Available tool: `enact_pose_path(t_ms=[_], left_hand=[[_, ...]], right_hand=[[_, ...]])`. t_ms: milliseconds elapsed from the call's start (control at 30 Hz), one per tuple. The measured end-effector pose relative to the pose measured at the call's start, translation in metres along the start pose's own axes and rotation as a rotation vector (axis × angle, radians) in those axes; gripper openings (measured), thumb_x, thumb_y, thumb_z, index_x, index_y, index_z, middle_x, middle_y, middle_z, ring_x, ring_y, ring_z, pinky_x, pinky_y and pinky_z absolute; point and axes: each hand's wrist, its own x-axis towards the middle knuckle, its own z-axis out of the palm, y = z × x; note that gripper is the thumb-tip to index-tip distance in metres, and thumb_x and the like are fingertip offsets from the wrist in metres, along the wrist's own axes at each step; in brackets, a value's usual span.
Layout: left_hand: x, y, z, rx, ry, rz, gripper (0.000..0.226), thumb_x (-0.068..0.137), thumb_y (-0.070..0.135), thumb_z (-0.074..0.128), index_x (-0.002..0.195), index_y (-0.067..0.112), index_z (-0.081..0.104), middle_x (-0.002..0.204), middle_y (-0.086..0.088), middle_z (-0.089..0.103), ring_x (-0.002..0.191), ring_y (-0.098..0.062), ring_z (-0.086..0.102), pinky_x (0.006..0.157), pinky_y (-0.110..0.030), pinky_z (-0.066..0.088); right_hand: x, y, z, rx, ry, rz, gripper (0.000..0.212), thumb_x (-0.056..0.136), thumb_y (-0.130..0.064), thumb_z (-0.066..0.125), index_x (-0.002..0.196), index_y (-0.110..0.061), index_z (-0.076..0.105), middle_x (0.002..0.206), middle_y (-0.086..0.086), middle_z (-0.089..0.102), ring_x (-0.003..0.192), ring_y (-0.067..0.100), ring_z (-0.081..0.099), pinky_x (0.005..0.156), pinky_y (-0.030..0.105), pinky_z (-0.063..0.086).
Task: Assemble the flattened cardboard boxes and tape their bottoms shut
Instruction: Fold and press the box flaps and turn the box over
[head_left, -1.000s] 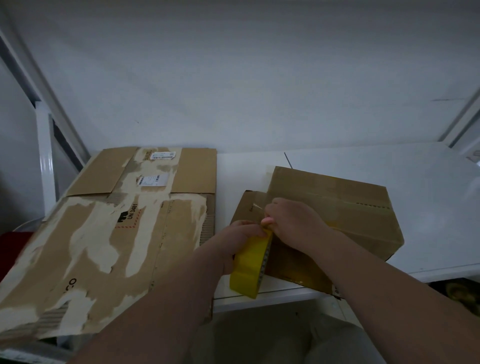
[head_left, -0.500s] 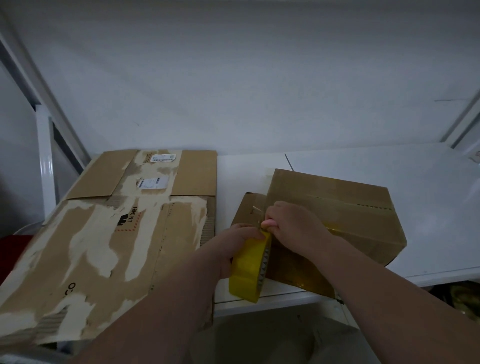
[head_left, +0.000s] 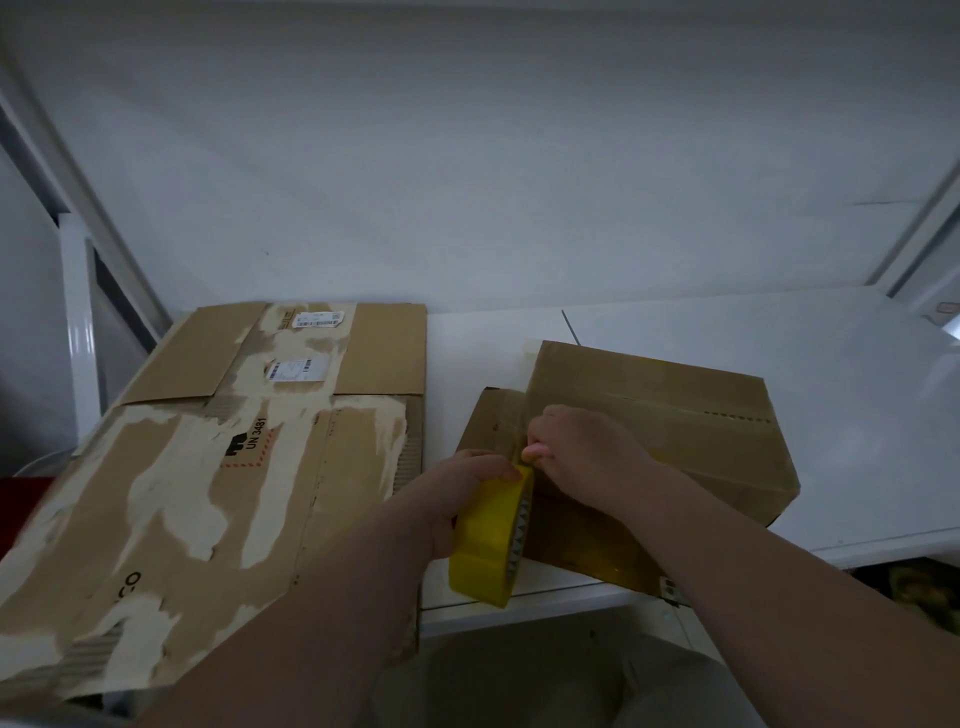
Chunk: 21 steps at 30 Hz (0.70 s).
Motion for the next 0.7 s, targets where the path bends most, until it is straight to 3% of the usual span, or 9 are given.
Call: enact_pose_path(t_ms=[133, 267, 400, 467, 533, 633, 700], left_hand=[[-0.002, 0.002, -0.001, -0.006, 0.009, -0.008, 0.056, 0.081, 0.025, 0.069, 0.132, 0.019, 0.047, 0.12, -0.018, 0.059, 0.105, -0.037, 0.061, 0.088, -0.049, 0.052], [-0.006, 0.003, 0.001, 0.028, 0.013, -0.018, 0.055, 0.082, 0.024, 0.068, 0.132, 0.02, 0.046, 0.118, -0.017, 0.058, 0.103, -0.036, 0.06, 0.081, -0.043, 0.053], [-0.007, 0.005, 0.0, 0.05, 0.009, -0.022, 0.055, 0.081, 0.025, 0.069, 0.13, 0.02, 0.046, 0.118, -0.017, 0.058, 0.105, -0.037, 0.06, 0.089, -0.048, 0.051], [-0.008, 0.006, 0.0, 0.062, 0.005, -0.025, 0.053, 0.081, 0.025, 0.068, 0.129, 0.02, 0.046, 0.12, -0.018, 0.058, 0.106, -0.038, 0.059, 0.092, -0.051, 0.049], [-0.007, 0.006, -0.001, 0.062, 0.0, -0.032, 0.05, 0.082, 0.024, 0.067, 0.128, 0.02, 0.047, 0.119, -0.018, 0.058, 0.107, -0.038, 0.059, 0.094, -0.051, 0.049], [-0.007, 0.006, -0.002, 0.064, -0.002, -0.033, 0.04, 0.083, 0.023, 0.067, 0.118, 0.022, 0.049, 0.116, -0.017, 0.058, 0.105, -0.038, 0.059, 0.093, -0.05, 0.049], [-0.008, 0.007, -0.002, 0.059, -0.014, -0.041, 0.026, 0.084, 0.022, 0.066, 0.106, 0.022, 0.052, 0.112, -0.016, 0.059, 0.102, -0.036, 0.06, 0.093, -0.049, 0.049]], right_hand=[[0.001, -0.003, 0.003, -0.037, -0.023, -0.002, 0.019, 0.099, -0.024, 0.044, 0.082, -0.019, 0.051, 0.087, -0.003, 0.045, 0.071, 0.012, 0.045, 0.063, 0.025, 0.033], [0.001, 0.001, -0.005, -0.019, -0.069, 0.013, 0.018, 0.097, -0.021, 0.045, 0.082, -0.017, 0.052, 0.085, -0.004, 0.043, 0.075, 0.013, 0.046, 0.057, 0.022, 0.031], [0.003, 0.014, -0.011, 0.124, -0.145, 0.064, 0.014, 0.091, -0.024, 0.051, 0.081, -0.018, 0.061, 0.084, -0.004, 0.053, 0.078, 0.015, 0.054, 0.06, 0.022, 0.04], [0.002, 0.018, -0.015, 0.286, -0.081, 0.098, 0.006, 0.09, -0.025, 0.054, 0.087, -0.024, 0.058, 0.084, -0.009, 0.055, 0.078, 0.013, 0.056, 0.062, 0.022, 0.042], [0.004, 0.018, -0.017, 0.408, 0.061, 0.124, 0.015, 0.094, -0.019, 0.051, 0.107, -0.025, 0.056, 0.089, -0.012, 0.05, 0.075, 0.006, 0.051, 0.06, 0.018, 0.037], [0.01, 0.016, -0.008, 0.329, 0.266, 0.148, 0.024, 0.098, -0.016, 0.045, 0.108, -0.023, 0.065, 0.093, -0.004, 0.043, 0.076, 0.005, 0.044, 0.061, 0.016, 0.031], [0.012, 0.013, 0.001, 0.23, 0.27, 0.114, 0.022, 0.097, -0.023, 0.049, 0.112, -0.021, 0.065, 0.095, -0.003, 0.042, 0.081, 0.008, 0.044, 0.065, 0.019, 0.034]])
